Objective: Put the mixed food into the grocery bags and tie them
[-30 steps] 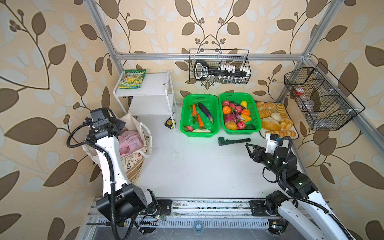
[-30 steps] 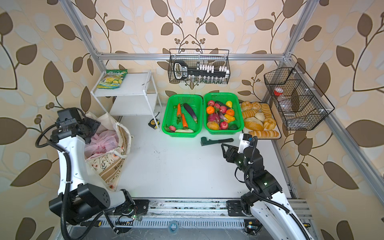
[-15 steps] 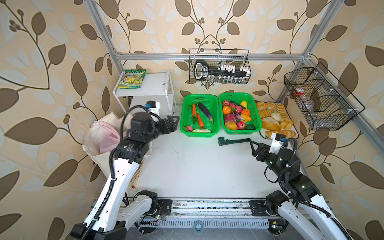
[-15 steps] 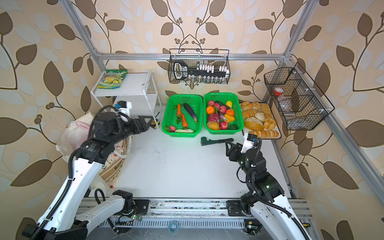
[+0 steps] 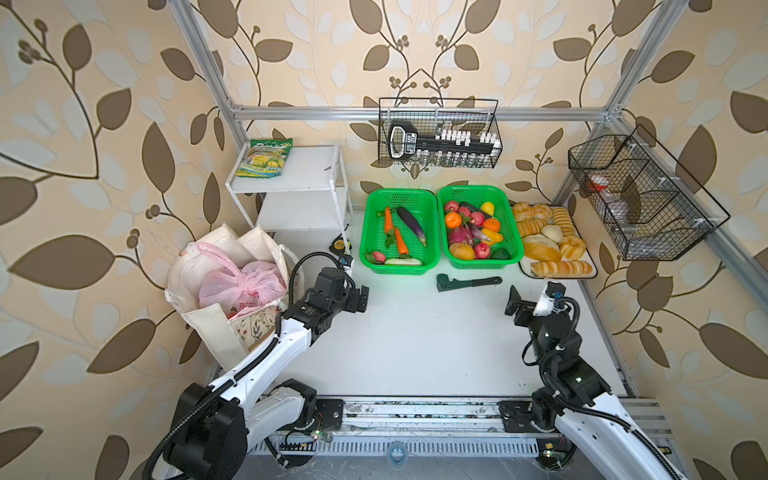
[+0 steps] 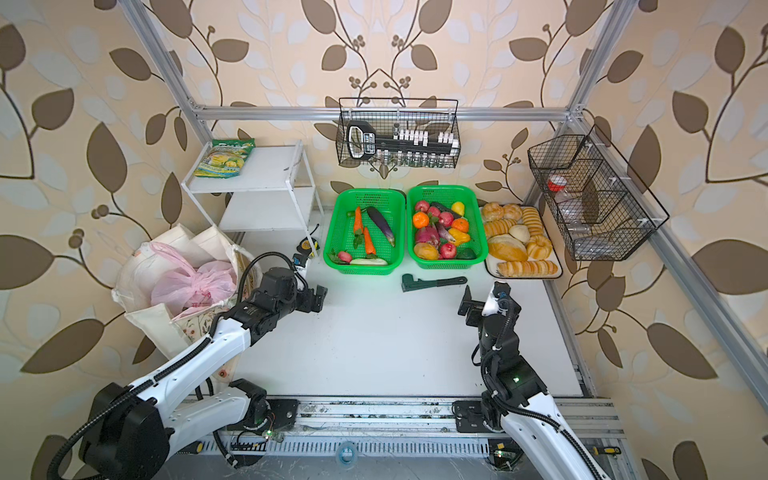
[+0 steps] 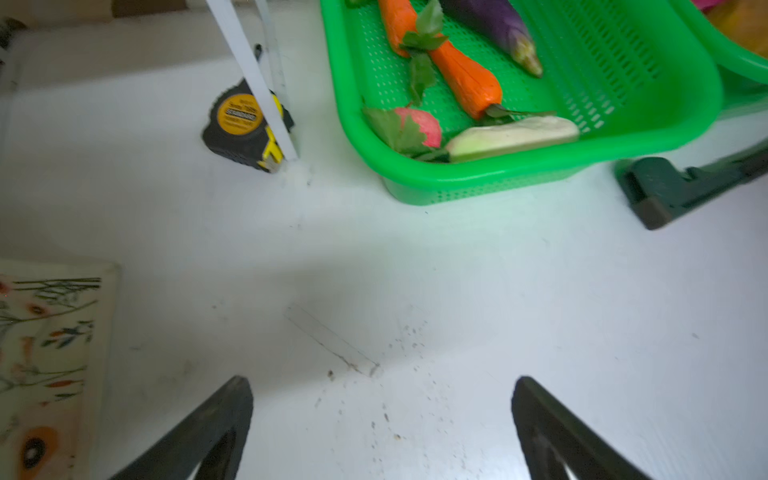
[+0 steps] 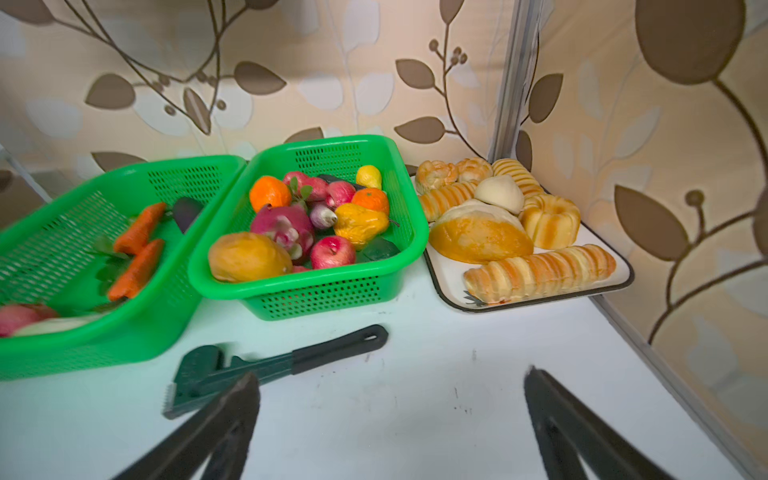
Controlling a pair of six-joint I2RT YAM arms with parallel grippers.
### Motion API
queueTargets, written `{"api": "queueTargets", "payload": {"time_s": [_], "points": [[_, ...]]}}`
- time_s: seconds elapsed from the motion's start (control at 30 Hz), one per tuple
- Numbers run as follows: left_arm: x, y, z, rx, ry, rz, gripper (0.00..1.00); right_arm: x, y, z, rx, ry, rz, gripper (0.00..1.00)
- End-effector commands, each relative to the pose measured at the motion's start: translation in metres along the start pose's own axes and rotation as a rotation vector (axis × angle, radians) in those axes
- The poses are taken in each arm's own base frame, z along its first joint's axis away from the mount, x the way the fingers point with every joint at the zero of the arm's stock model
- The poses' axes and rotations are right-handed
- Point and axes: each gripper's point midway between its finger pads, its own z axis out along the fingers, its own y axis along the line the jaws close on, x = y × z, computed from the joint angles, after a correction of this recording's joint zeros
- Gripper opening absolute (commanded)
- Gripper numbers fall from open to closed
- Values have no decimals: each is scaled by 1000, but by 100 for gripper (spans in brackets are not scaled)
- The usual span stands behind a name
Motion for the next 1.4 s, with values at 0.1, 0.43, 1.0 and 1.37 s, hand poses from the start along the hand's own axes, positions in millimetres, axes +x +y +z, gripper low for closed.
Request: {"api": "queueTargets", "payload": {"time_s": [0.1,0.43,1.0,1.37], "points": [[-27,63,18,-190,-95,-90,99,1,-7,25,77,-98,-67,99],[-4,101,52,-335,-119,-124,99,20,-7,63,-28,-98,-42,93],[22,132,64,-349,-275,-223,99,42,16,71,-131,-98,-116,95],[24,142,65,-397,-250,-259,99,42,17,72,-221,-91,-73,100]]}}
